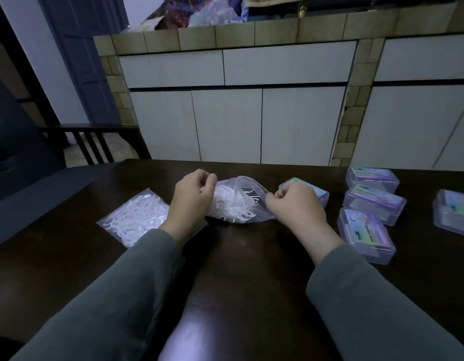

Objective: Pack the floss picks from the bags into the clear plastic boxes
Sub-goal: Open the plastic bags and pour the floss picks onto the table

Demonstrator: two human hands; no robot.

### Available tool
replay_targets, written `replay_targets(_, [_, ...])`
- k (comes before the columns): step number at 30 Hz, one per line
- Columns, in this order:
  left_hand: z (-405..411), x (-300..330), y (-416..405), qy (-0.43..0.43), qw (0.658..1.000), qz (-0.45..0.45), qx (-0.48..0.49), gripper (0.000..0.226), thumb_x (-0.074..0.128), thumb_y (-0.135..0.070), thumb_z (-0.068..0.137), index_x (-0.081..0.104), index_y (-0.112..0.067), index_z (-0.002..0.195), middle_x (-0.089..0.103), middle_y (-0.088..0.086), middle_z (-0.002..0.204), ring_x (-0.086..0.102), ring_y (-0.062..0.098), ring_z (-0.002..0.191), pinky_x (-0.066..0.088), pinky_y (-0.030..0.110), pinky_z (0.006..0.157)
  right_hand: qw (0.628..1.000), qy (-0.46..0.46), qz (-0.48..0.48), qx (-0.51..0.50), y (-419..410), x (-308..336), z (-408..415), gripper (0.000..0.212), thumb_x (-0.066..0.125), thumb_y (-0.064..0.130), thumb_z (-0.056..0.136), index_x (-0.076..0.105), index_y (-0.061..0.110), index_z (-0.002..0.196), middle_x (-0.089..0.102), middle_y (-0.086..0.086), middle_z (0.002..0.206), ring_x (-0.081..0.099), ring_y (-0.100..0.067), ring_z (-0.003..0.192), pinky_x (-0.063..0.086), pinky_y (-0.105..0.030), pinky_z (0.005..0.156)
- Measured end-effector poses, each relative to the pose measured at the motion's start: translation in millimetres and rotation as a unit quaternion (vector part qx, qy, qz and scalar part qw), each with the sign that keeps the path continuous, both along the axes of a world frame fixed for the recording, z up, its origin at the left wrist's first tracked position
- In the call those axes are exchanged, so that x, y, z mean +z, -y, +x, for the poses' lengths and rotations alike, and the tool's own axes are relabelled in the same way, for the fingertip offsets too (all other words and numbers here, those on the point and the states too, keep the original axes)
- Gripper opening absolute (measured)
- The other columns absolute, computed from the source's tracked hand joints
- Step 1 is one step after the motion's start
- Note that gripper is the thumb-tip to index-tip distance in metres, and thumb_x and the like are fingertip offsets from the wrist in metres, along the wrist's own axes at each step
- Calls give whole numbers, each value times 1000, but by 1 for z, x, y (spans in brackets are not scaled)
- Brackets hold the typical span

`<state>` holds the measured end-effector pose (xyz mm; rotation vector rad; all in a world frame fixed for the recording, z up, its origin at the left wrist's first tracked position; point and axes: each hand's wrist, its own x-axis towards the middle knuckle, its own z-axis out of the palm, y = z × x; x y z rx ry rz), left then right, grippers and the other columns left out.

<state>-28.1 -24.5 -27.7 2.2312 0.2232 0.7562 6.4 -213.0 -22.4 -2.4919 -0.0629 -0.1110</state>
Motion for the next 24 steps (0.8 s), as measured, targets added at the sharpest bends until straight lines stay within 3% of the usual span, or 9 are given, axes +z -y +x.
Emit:
replay_targets(3, [9,-15,-9,-124,991,30,49,25,46,-30,98,58,-13,113,56,7,110,56,16,89,52,33,81,996,-2,88,15,-11,8,-3,56,41,55,95,73,13,74,69,-1,76,59,-15,77,31,-26,55])
replay_targets(6, [10,-17,-11,-181,981,47,49,38,44,-33,97,49,-12,128,49,13,124,56,23,98,50,37,88,993,-9,116,15,-19,11,-4,70,43,70,87,75,10,73,69,-4,73,58,-14,69,30,-26,53])
replay_targets(9, [9,-15,-16,-222,973,49,47,51,44,-38,97,38,-13,141,41,14,138,51,28,115,44,36,93,986,-13,165,28,-23,12,-3,54,57,68,81,75,17,73,70,5,72,60,-10,74,35,-24,54])
replay_targets(12, [6,-13,-22,-245,967,54,51,55,47,-41,95,38,-12,142,41,13,139,50,27,118,46,41,98,985,-20,169,39,-27,10,-3,25,67,48,82,74,24,83,69,10,85,56,-6,76,39,-24,56])
replay_targets(15, [2,-8,-26,-258,962,52,68,50,49,-37,95,46,-7,135,47,12,132,54,22,105,48,33,85,984,-42,166,49,-27,12,-5,13,64,32,87,75,24,89,67,10,88,53,-4,75,39,-23,55])
replay_targets(18, [1,-5,-34,-291,951,70,74,38,51,-37,94,60,-5,112,60,10,110,58,17,81,50,30,67,974,-57,203,84,-29,14,-13,37,62,56,84,74,22,80,70,12,79,62,-7,82,49,-30,72])
replay_targets(20, [0,-5,-39,-304,948,67,66,40,52,-42,93,59,-7,111,55,10,113,59,17,78,49,28,59,983,-18,143,110,-35,12,-21,45,64,68,74,73,26,87,68,14,85,61,-6,85,51,-35,79])
replay_targets(22, [-2,-4,-41,-301,950,62,60,34,53,-40,93,60,-9,106,57,9,103,59,17,75,48,27,57,991,42,71,109,-39,13,-25,31,65,57,82,71,29,95,68,13,89,61,-8,87,52,-39,84])
replay_targets(24, [-3,-2,-43,-317,944,70,60,29,56,-35,92,61,-8,100,59,6,89,57,16,74,45,27,57,996,39,24,82,-34,17,-23,17,62,42,87,70,28,93,68,7,89,61,-13,87,51,-41,86])
